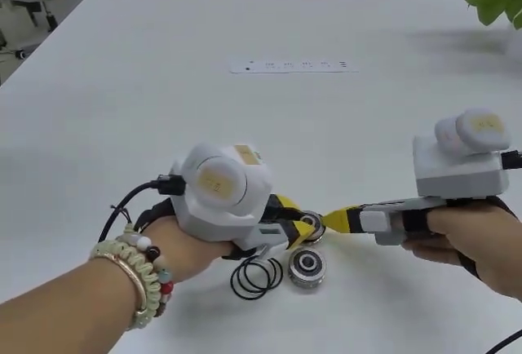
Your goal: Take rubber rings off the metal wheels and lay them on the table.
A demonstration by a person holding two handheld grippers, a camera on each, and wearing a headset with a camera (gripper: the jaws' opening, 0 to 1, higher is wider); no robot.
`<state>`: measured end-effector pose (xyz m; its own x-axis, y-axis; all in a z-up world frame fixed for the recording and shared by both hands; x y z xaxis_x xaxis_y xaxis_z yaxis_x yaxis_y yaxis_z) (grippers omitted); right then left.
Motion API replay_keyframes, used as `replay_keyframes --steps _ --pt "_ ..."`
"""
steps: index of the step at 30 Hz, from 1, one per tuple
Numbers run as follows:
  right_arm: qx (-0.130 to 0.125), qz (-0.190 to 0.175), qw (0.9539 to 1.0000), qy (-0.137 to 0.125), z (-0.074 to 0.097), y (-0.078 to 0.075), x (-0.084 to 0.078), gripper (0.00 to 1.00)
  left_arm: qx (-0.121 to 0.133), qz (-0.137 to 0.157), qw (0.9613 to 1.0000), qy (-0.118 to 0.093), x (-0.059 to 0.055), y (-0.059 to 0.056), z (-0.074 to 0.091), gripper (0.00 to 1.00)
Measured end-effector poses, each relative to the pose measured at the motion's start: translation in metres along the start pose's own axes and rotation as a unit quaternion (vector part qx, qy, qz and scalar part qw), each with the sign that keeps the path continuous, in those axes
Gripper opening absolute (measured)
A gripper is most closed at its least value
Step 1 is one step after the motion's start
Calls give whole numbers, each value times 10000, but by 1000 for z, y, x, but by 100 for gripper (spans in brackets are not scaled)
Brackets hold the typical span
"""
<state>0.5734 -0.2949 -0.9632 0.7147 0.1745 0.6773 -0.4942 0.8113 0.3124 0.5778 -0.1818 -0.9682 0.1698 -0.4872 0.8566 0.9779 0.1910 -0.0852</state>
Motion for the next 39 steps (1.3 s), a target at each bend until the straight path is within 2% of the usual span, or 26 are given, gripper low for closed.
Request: replay_keyframes --steps 6,24,32,33,35,37,38,39 --pt "33 -37 10000 -2 0 1 1 0 15 -24 10000 31 0 0 0 13" --pt "112 150 9998 -51 -1 4 4 0 8 -13 10000 17 0 0 0 13" --pt "268 114 9994 -167 1 8 7 0 12 -10 10000 10 0 0 -1 13" --pt "300 85 9991 -295 2 9 10 0 16 6 10000 8 0 0 -1 13" --pt "248 90 9992 -298 3 8 12 0 37 113 9999 -26 0 0 -1 13" --pt "167 113 9995 -252 3 6 11 0 -2 92 10000 -19 0 1 0 13" --pt "127 124 9996 -198 2 4 9 0 -2 293 9996 -46 1 1 0 14" --pt "93 132 9997 -184 2 3 9 0 -19 325 9995 -37 2 1 0 14"
Point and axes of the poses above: the centre of the closed fingertips' face, and the gripper's own axes: z roughly backward along the fingers, y roughly to its left, x roughly out of its top, the point moved 7 cm from there along z, roughly backward along the fingers, and after that the axes turned 15 degrees about -x, right-handed, at the moved point
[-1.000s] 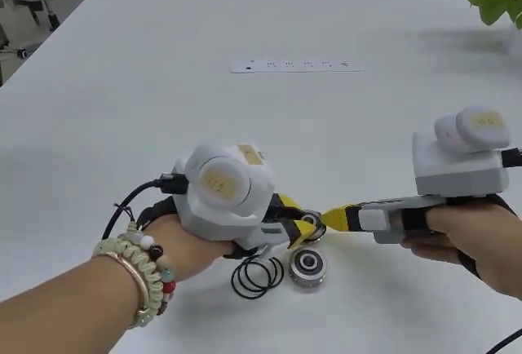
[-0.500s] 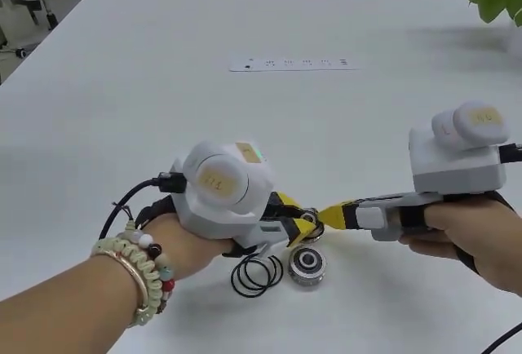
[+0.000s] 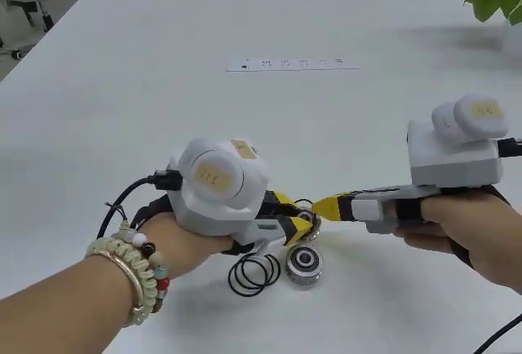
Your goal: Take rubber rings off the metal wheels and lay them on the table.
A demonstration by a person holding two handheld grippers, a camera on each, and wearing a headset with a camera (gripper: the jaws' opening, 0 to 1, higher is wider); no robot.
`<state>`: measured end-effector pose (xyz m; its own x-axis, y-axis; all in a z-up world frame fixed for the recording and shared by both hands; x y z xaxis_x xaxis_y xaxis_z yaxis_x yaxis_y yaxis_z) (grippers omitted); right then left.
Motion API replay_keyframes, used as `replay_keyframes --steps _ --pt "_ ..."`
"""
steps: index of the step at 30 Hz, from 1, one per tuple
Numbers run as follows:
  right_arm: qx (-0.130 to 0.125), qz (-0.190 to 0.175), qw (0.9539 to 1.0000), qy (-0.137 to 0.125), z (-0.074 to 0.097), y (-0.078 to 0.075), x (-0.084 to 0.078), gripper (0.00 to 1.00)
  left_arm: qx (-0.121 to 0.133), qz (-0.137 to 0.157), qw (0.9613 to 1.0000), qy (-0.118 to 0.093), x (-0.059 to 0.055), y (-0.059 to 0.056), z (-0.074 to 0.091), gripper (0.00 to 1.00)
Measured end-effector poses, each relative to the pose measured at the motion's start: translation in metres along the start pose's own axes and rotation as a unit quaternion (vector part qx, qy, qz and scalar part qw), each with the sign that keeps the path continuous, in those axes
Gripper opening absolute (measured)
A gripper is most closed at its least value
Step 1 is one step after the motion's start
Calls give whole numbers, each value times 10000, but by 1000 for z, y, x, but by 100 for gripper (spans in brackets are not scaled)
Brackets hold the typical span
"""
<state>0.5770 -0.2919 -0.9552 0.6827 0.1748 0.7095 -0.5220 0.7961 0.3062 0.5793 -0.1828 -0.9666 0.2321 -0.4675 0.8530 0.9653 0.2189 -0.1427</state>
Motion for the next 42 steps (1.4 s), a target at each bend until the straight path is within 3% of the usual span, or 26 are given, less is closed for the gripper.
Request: replay_keyframes --steps 3,6,11,15,21,29,32,42 --pt "-21 -11 10000 19 0 -1 0 0 -55 -20 9999 103 1 -1 1 15" --pt "-54 14 10000 30 0 -1 0 0 -120 -221 9996 151 1 -2 3 17" --pt "-61 19 10000 21 0 -1 1 0 -136 -196 9997 27 10 -1 11 21" --pt "-128 -26 9999 -72 3 -5 5 0 -191 -258 9995 -26 15 -1 18 33" --pt "-248 -4 9995 -172 7 -8 9 0 -384 -462 9982 -31 22 -5 35 35" --pt "-225 26 9993 -290 12 -5 15 0 -327 -619 9974 -154 39 -5 67 45" --pt "-211 38 9992 -336 13 -3 17 0 -229 -650 9973 -233 42 -5 81 47" --pt "-45 172 9989 -427 18 10 24 0 70 -748 9963 -426 43 -21 118 60"
Point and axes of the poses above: the centre of the closed fingertips' face, and the gripper's own axes: z roughly backward along the fingers, y roughly to its left, x roughly out of its top, the point moved 7 cm from there along z, roughly backward along the fingers, and after that the axes turned 15 degrees about -x, right-handed, at the moved point
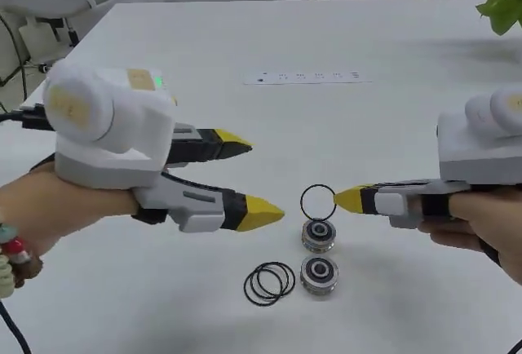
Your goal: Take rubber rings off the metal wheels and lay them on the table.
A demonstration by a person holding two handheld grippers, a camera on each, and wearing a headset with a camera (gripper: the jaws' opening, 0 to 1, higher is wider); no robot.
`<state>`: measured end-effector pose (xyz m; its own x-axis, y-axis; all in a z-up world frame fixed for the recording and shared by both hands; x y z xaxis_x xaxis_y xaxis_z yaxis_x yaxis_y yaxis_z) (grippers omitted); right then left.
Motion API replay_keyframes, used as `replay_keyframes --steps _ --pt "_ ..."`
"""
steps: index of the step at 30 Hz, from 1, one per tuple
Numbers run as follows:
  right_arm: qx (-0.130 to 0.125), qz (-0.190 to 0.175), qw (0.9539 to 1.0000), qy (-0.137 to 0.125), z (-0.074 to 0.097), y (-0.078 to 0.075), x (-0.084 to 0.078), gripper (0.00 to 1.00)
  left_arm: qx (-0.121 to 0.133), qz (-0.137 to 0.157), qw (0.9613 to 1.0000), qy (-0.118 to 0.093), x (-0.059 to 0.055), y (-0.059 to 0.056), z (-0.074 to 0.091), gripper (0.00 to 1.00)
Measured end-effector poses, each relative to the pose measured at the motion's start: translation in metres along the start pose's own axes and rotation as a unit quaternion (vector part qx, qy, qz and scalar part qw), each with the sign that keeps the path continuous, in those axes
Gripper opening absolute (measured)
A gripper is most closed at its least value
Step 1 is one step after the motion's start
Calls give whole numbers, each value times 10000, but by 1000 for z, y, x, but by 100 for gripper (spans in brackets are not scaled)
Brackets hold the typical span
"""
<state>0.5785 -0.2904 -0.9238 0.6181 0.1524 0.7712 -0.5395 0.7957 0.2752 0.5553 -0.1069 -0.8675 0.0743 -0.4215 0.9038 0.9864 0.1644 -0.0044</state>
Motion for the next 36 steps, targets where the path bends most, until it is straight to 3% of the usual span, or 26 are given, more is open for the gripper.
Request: replay_keyframes --steps 4,9,22,26,36 --pt "141 37 9999 -20 1 8 2 0 139 -25 9999 -86 1 -10 14 65" --pt "351 102 9993 61 0 19 0 0 137 -128 9997 147 -7 -25 28 69" --pt "763 350 9956 419 -4 41 -11 0 394 170 9989 170 -31 -51 59 78" --pt "857 424 9936 603 -8 47 -20 0 641 426 9970 1 -41 -55 67 78" --pt "941 723 9881 977 -13 53 -34 0 918 942 9913 -64 -71 -74 74 78"
Point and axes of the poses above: the centre of the closed fingertips' face, and the gripper's own axes: z roughly backward along the fingers, y roughly to its left, x roughly out of its top, the point moved 7 cm from there along z, roughly backward along the fingers, and after that the axes turned 15 degrees about -x, right-handed, at the moved point
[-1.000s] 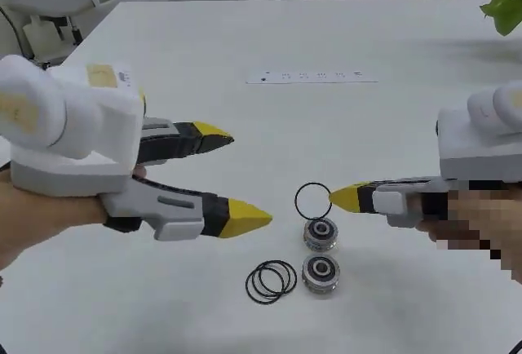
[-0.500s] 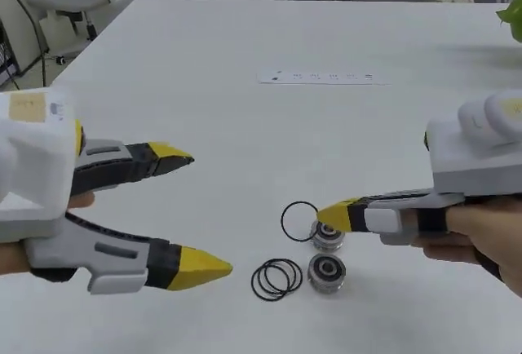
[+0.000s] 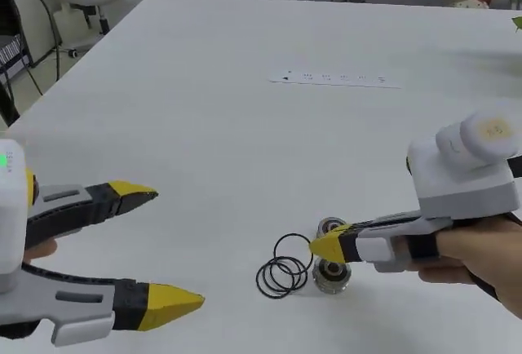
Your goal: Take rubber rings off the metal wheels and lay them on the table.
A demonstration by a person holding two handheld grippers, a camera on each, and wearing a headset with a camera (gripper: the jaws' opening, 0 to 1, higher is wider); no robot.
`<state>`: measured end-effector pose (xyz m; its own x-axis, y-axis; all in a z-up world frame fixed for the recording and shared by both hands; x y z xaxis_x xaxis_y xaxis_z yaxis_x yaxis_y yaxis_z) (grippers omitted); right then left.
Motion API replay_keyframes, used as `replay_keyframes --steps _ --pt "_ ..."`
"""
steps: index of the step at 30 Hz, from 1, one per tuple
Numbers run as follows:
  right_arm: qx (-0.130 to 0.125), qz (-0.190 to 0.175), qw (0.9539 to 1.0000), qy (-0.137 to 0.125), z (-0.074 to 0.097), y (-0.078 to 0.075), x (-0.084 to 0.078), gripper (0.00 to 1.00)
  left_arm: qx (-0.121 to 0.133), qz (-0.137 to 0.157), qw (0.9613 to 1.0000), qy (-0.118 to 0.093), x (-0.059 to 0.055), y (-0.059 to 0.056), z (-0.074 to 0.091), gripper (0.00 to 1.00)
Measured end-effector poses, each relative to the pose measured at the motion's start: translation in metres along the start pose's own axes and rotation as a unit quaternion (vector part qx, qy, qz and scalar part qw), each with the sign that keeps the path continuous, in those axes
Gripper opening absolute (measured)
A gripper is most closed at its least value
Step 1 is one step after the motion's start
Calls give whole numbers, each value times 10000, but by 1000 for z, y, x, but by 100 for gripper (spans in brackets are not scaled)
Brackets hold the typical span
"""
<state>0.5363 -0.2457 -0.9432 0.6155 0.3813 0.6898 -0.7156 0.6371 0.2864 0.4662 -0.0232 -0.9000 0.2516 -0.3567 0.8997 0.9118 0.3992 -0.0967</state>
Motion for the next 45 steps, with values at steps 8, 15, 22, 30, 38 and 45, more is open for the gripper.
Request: replay_keyframes --steps 8,15,22,30,38,45 --pt "-67 215 9996 152 -4 -1 -5 0 205 214 9995 -61 -8 -1 8 77" --pt "-208 665 9971 292 -8 -1 -10 0 279 310 9990 -139 -9 0 9 76" --pt "-286 823 9959 257 -10 -2 -8 0 292 366 9987 -219 -9 -1 5 76" --pt "-282 837 9958 239 -12 -2 -7 0 285 376 9987 -186 -10 -1 5 76" --pt "-321 733 9967 156 -9 -5 -3 0 310 374 9986 -191 -9 -1 7 76" --pt "-303 743 9966 182 -10 -4 -5 0 320 380 9986 -199 -9 0 7 76"
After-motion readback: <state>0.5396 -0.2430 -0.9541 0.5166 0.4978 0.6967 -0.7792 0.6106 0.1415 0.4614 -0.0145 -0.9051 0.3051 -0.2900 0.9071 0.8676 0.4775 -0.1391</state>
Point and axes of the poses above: the centre of the closed fingertips' face, and the gripper's own axes: z roughly backward along the fingers, y roughly to its left, x roughly out of its top, the point moved 7 cm from there along z, roughly backward along the fingers, and after that the axes turned 15 degrees about -x, right-handed, at the moved point
